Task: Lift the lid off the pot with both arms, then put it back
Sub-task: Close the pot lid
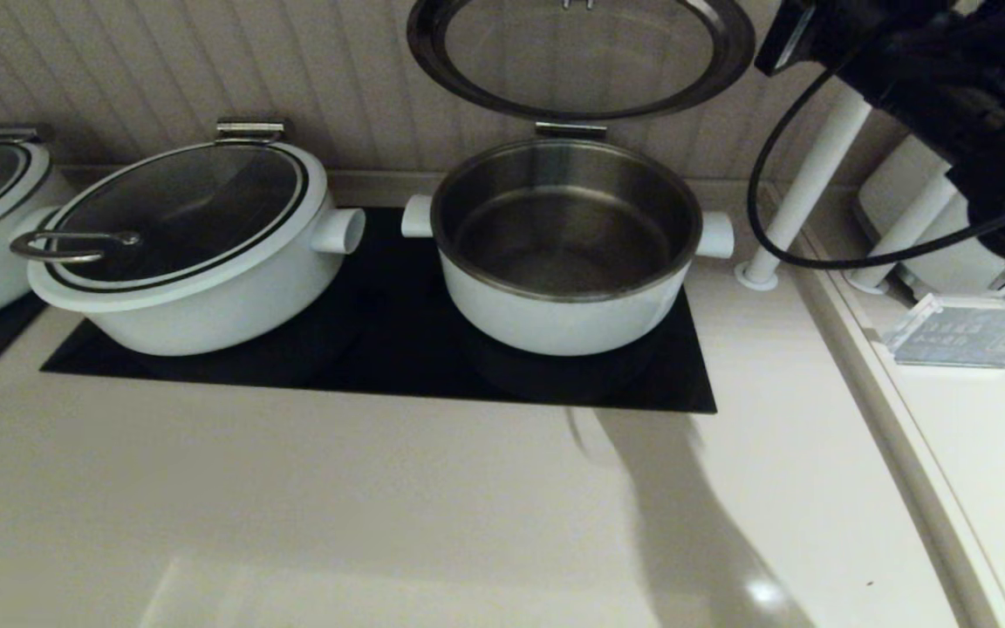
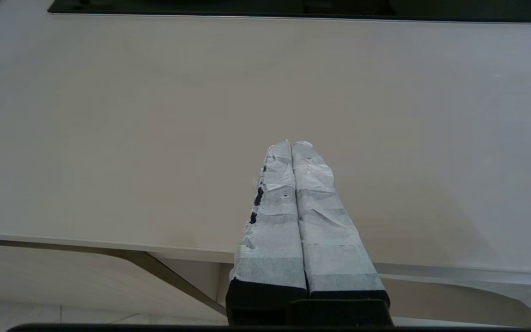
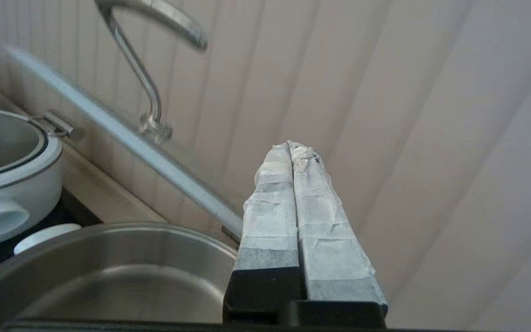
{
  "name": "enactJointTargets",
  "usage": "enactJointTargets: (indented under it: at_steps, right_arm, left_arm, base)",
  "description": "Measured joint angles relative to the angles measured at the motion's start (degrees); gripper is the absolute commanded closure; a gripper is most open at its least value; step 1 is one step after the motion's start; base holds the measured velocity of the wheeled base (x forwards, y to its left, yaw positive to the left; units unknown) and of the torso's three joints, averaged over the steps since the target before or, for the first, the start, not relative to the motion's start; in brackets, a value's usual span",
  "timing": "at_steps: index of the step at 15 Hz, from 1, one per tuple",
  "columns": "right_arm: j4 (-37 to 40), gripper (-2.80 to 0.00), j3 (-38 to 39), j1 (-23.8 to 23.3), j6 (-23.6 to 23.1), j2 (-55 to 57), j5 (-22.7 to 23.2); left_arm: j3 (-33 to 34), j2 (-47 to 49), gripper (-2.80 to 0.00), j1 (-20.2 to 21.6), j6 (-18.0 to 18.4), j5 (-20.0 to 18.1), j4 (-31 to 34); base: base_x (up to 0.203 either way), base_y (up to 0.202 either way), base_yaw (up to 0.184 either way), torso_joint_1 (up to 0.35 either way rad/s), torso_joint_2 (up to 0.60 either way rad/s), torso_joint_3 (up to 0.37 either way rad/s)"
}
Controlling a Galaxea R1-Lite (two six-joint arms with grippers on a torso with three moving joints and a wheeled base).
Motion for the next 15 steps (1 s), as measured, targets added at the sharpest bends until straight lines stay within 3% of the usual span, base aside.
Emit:
enactJointTargets:
  at_steps: [15]
  right_arm:
    - [-8.96,0.0,15.27,1.35,-0.37,0.07,0.2]
  left_arm:
    - [0.0,-0.02,0.0,0.0,0.0,0.0,0.0]
  base:
    - [0.0,0.0,0.0,0.0,0.0,0.0]
